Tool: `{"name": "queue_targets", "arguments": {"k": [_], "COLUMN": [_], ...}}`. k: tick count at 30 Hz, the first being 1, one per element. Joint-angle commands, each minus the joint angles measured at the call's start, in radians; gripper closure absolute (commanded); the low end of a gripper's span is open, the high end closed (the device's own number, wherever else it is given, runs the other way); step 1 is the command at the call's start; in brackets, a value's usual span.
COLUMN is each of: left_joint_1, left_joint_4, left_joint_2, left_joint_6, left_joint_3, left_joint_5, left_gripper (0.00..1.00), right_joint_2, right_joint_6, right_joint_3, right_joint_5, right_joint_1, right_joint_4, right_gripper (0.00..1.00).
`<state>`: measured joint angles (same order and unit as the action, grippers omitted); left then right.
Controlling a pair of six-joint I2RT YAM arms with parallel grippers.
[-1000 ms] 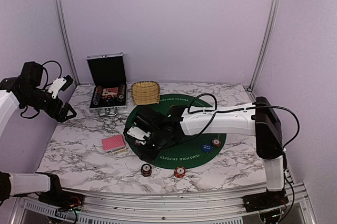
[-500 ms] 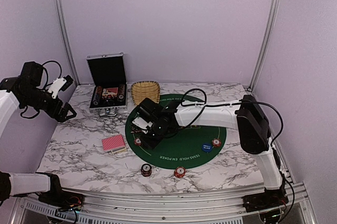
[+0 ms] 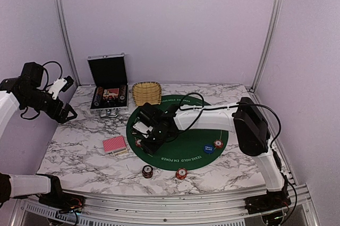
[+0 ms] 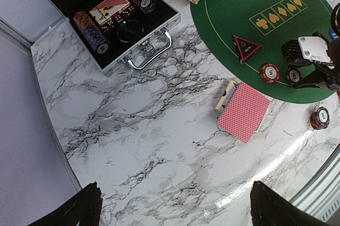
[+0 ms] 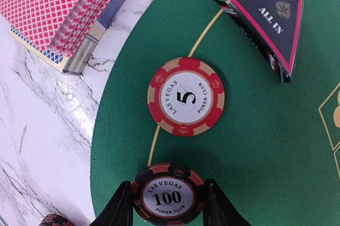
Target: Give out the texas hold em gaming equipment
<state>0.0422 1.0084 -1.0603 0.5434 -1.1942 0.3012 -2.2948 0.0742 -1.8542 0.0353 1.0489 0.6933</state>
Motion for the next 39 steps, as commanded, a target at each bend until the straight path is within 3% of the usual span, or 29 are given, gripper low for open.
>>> {"name": "queue_targets", "arguments": {"k": [1, 5, 16, 23, 32, 39], "left_joint_1": [-0.001, -0.002, -0.002, -0.002, -0.002, -0.002], "left_joint_4": [0.03, 0.03, 0.03, 0.032, 0.033, 0.038], "left_joint_2": [0.005, 0.004, 0.008, 0.01, 0.011, 0.012], "left_joint_6": [0.007, 0.009, 0.007, 0.008, 0.007, 0.005], "left_joint_3": [-0.017, -0.015, -0.016, -0.018, -0.022, -0.028], "left_joint_5": [-0.007, -0.005, -0.004, -0.003, 0.001, 0.004], "left_gripper": [0.01, 0.01, 0.01, 0.01, 0.01, 0.01], "right_joint_2": [-0.026, -0.017, 0.066, 0.192, 0.258, 0.232], "right_joint_6": [0.007, 0.009, 0.007, 0.014, 0.043, 0.048], "right_joint_3": [-0.018, -0.017, -0.016, 0.111, 0.252, 0.252], "right_joint_5": [0.011, 0.009, -0.007, -0.013, 0.038, 0.055], "right_joint_1": [-0.007, -0.011, -0.016, 0.03, 0.142, 0.162], "right_joint_4": [-0.025, -0.025, -0.001, 0.001, -0.011, -0.031], "right_gripper": [0.68, 0.51, 0.48, 0.45, 0.28, 0.24]}}
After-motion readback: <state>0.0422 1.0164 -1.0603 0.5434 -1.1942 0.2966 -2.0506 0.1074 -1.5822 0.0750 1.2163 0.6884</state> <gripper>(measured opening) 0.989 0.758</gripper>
